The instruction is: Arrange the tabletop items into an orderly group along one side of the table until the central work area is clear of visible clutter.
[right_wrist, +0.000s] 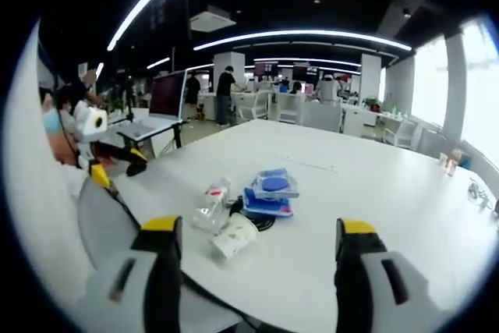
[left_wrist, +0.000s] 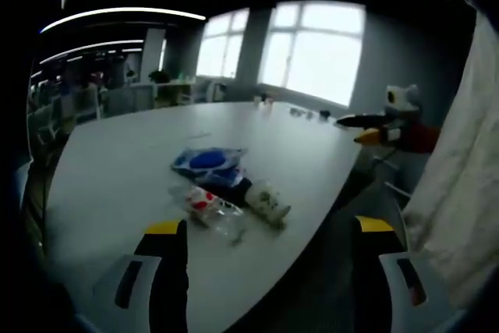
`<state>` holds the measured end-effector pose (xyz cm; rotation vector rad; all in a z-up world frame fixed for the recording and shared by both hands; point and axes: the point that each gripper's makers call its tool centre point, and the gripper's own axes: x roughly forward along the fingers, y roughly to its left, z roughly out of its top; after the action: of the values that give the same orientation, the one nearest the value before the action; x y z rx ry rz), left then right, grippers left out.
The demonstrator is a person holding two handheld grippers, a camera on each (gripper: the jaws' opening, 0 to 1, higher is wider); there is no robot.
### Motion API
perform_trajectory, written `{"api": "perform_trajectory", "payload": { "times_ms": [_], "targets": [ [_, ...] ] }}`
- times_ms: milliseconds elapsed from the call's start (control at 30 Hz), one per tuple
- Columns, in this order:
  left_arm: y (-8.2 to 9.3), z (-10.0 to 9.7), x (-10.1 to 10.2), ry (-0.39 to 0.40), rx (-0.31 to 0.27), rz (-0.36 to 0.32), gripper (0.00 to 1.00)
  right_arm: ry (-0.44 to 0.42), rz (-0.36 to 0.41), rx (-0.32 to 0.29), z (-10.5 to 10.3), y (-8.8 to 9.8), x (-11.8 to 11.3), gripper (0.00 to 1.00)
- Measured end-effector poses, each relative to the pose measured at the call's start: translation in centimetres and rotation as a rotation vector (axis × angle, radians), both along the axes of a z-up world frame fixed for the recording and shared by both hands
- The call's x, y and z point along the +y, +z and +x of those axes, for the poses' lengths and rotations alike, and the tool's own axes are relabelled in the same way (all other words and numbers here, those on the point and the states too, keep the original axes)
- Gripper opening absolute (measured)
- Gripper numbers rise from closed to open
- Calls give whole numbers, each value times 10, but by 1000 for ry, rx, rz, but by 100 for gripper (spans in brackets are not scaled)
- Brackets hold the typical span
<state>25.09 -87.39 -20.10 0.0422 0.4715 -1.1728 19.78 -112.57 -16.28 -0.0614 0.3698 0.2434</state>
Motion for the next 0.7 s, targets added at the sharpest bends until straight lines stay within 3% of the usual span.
{"api": "perform_trajectory", "payload": {
  "times_ms": [700],
  "targets": [
    [3,4,-2,-5,-7,-5,82,7,18,-16,10,6,8,77]
  ]
}}
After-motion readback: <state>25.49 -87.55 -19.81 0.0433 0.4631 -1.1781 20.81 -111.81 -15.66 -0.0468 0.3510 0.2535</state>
